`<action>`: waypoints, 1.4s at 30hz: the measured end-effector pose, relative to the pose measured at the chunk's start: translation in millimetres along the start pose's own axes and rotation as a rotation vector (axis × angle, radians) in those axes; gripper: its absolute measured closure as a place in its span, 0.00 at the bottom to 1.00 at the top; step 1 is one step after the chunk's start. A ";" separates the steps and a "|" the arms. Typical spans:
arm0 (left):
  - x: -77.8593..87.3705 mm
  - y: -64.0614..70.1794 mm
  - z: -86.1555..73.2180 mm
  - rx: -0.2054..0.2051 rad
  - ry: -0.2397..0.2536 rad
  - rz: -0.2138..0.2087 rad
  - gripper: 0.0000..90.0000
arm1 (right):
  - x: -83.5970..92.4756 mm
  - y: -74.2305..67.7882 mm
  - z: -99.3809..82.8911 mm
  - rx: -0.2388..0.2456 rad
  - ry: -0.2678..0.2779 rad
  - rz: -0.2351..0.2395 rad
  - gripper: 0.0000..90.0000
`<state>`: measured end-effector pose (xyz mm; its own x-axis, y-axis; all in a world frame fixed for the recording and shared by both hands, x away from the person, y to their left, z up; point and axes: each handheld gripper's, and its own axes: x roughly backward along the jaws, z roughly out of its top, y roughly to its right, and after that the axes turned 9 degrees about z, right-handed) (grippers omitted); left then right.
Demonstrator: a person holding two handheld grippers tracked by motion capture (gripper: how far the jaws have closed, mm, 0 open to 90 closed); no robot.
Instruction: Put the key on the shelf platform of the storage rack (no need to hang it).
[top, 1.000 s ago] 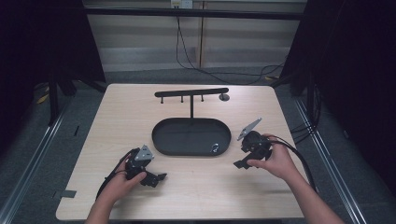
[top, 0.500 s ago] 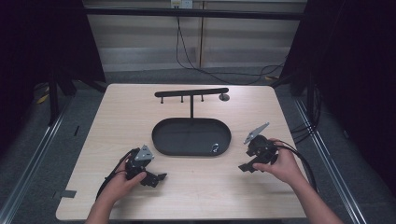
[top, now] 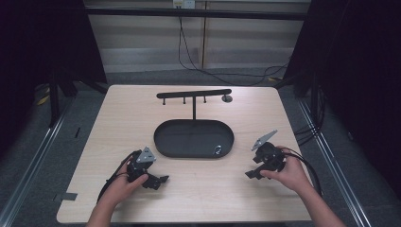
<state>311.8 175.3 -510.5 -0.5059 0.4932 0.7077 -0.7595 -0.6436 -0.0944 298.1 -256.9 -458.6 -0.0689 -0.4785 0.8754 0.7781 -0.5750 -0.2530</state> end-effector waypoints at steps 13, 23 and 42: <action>0.0 0.1 0.0 0.001 0.000 0.000 0.00 | -11.1 3.2 -18.0 0.002 0.020 -0.001 0.31; 0.1 0.1 -0.1 0.000 0.000 0.000 0.00 | -13.8 4.6 -25.2 0.013 0.038 -0.008 0.29; 0.1 0.4 -0.3 0.003 0.001 0.000 0.00 | -20.8 0.4 -43.1 0.083 0.175 -0.057 0.22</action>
<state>311.3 175.3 -510.6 -0.5062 0.4940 0.7069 -0.7584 -0.6452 -0.0922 273.0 -275.8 -494.7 -0.2157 -0.5591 0.8005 0.8184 -0.5507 -0.1641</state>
